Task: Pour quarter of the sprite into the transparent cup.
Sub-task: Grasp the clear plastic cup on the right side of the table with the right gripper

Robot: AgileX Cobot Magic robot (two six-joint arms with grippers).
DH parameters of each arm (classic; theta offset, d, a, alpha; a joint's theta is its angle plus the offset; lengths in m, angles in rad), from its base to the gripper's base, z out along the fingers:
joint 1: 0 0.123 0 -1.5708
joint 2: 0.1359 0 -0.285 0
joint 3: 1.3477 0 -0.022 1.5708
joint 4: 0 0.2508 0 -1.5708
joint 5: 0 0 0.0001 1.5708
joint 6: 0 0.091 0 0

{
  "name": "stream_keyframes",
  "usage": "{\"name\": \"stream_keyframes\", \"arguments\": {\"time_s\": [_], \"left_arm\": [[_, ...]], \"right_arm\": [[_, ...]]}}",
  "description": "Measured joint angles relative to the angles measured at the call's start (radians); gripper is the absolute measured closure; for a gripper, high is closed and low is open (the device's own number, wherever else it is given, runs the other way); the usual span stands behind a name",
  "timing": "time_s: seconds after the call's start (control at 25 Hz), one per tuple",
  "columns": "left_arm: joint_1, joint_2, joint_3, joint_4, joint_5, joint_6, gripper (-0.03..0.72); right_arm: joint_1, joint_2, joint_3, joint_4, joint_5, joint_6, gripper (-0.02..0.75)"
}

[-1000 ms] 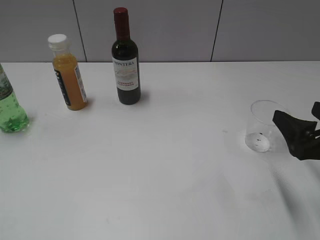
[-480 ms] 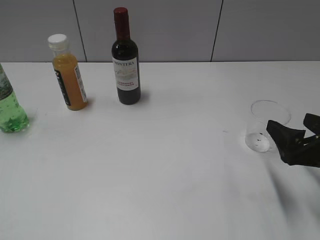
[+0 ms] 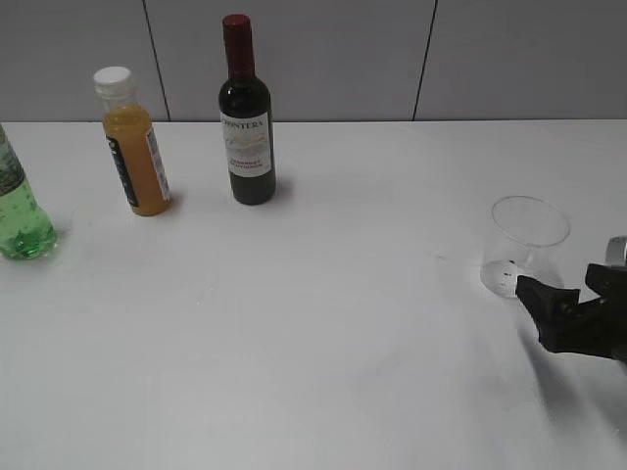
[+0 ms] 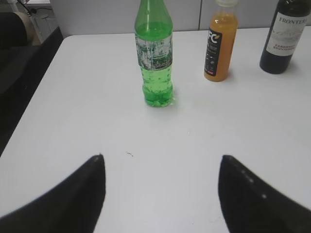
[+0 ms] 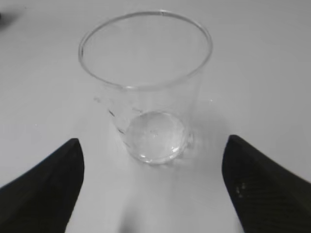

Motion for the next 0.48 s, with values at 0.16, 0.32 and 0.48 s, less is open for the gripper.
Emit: {"name": "stream_keyframes", "arguments": {"time_s": [0.16,0.32,0.48], "left_arm": [[0.000,0.000,0.000,0.000,0.000,0.000,0.135],[0.000,0.000,0.000,0.000,0.000,0.000,0.135],[0.000,0.000,0.000,0.000,0.000,0.000,0.135]], "right_arm": [[0.000,0.043,-0.008,-0.003,-0.001,-0.002,0.048],[0.000,0.080,-0.016,-0.012,-0.001,-0.002,0.048],[0.000,0.096,-0.029,-0.014,-0.001,-0.002,0.047]]}}
